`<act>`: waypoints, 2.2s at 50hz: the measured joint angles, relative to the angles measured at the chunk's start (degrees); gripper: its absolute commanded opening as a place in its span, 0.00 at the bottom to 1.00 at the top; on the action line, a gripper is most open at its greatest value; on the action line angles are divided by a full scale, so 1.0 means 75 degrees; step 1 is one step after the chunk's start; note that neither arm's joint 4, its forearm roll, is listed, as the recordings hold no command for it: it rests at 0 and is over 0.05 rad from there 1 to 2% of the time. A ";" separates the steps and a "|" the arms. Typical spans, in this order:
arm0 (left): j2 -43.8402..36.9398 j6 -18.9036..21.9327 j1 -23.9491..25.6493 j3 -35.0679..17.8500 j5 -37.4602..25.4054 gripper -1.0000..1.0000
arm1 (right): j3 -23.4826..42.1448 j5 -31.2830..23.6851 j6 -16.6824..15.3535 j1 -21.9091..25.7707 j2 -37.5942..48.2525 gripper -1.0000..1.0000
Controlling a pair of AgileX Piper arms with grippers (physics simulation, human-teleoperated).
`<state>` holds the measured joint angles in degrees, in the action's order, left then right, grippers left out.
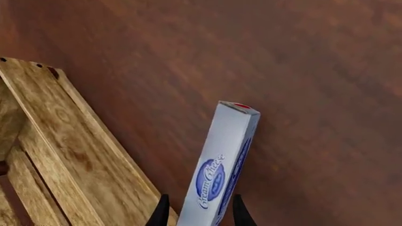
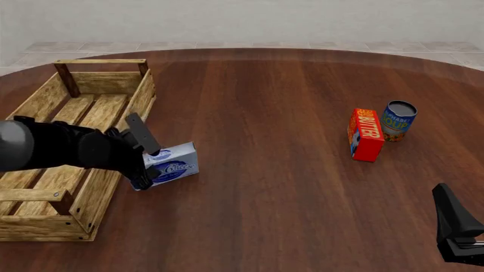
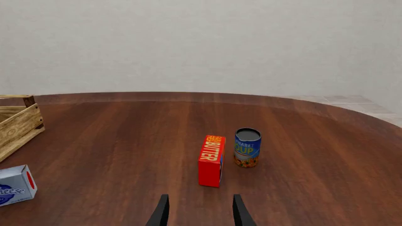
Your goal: Pick up the cream cheese and put it in the tray.
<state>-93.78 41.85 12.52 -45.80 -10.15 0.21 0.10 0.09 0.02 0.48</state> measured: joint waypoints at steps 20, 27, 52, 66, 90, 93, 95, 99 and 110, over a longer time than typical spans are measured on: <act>-0.0281 -0.0179 -0.0019 -0.0065 -0.0068 1.00 | -0.0003 0.0008 0.0000 0.0001 0.0005 1.00; -0.0300 -0.0296 -0.0008 -0.0073 -0.0057 1.00 | -0.0003 0.0011 -0.0001 0.0002 0.0009 1.00; 0.0200 -0.0974 0.0453 0.0075 -0.0092 0.00 | -0.0007 0.0028 -0.0002 0.0003 0.0023 1.00; 0.0639 -0.1404 0.0740 0.0031 -0.0126 0.00 | -0.0003 0.0010 -0.0003 0.0003 0.0007 1.00; 0.1597 -0.2158 0.0544 0.0239 -0.0067 0.00 | 0.0003 -0.0011 -0.0003 0.0004 -0.0008 1.00; 0.1735 -0.2235 0.0505 0.0248 -0.0109 0.00 | 0.0005 -0.0015 -0.0002 0.0004 -0.0010 1.00; 0.1817 -0.2282 0.0482 0.0248 -0.0139 0.00 | 0.0006 -0.0017 -0.0002 0.0004 -0.0012 1.00; 0.1992 -0.2408 0.0460 0.0228 -0.0214 0.00 | 0.0007 -0.0020 -0.0003 0.0004 -0.0013 1.00; 0.2456 -0.2897 0.0460 0.0101 -0.0433 0.00 | 0.0009 -0.0025 -0.0003 0.0004 -0.0015 1.00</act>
<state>-75.36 20.12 15.97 -45.05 -13.40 0.28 -0.08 0.07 0.05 0.37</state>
